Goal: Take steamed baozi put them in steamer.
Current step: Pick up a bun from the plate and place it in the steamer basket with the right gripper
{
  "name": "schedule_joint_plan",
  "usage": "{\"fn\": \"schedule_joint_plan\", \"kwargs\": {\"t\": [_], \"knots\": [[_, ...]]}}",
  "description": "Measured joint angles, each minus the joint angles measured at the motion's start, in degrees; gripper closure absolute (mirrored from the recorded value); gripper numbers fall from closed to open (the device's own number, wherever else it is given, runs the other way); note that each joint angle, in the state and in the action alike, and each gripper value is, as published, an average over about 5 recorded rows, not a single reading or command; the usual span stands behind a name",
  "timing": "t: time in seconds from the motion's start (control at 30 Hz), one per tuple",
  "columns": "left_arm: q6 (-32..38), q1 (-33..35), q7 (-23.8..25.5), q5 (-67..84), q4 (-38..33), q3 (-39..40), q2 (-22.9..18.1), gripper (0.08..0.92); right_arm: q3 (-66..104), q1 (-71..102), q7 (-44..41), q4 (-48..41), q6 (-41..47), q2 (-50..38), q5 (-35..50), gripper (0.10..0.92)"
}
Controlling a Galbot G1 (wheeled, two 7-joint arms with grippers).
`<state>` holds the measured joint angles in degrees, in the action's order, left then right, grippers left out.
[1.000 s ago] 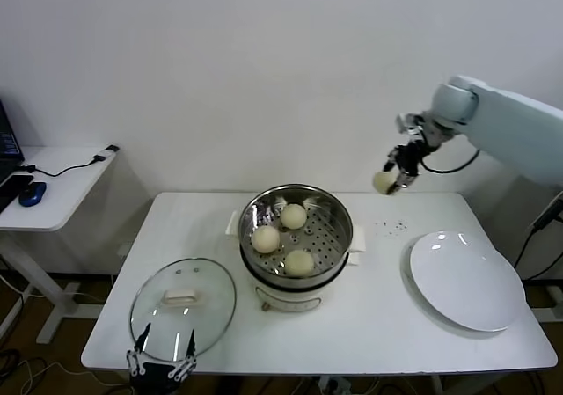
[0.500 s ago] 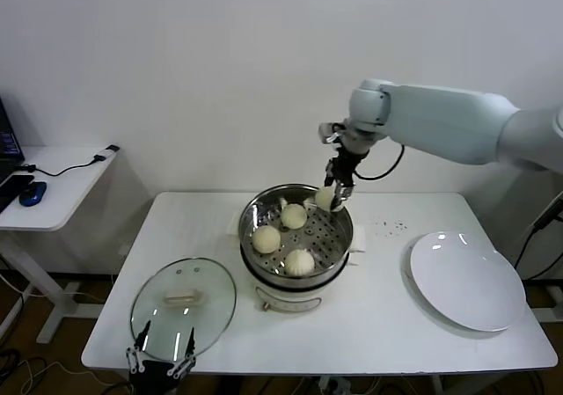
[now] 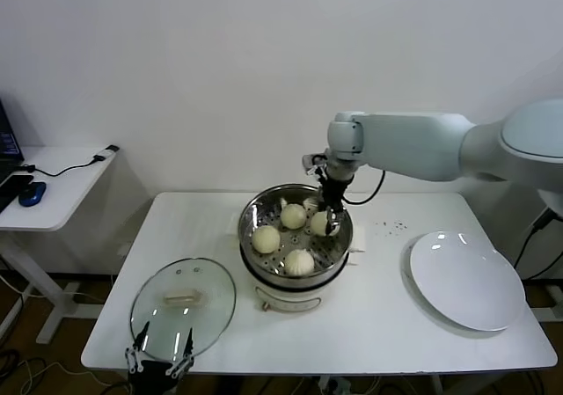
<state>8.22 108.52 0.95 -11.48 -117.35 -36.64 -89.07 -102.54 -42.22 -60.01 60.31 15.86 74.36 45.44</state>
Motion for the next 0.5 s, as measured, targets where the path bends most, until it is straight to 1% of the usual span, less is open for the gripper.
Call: {"fn": "schedule_joint_plan", "kwargs": {"t": [0.17, 0.23, 0.43, 0.5], "knots": [[-0.2, -0.2, 0.1, -0.1, 0.1, -0.1, 0.0, 0.177, -0.3, 1.5, 0.8, -0.2, 0.3, 0.8, 0.0, 0.434], [-0.2, -0.2, 0.1, -0.1, 0.2, -0.2, 0.0, 0.177, -0.4, 1.9, 1.1, -0.3, 0.4, 1.0, -0.1, 0.413], [-0.2, -0.3, 0.1, -0.3, 0.4, -0.2, 0.0, 0.177, -0.4, 2.3, 1.7, -0.2, 0.7, 1.0, -0.2, 0.260], [-0.2, -0.3, 0.1, -0.3, 0.4, -0.1, -0.1, 0.177, -0.2, 2.3, 1.8, -0.2, 0.7, 0.8, -0.2, 0.223]]}}
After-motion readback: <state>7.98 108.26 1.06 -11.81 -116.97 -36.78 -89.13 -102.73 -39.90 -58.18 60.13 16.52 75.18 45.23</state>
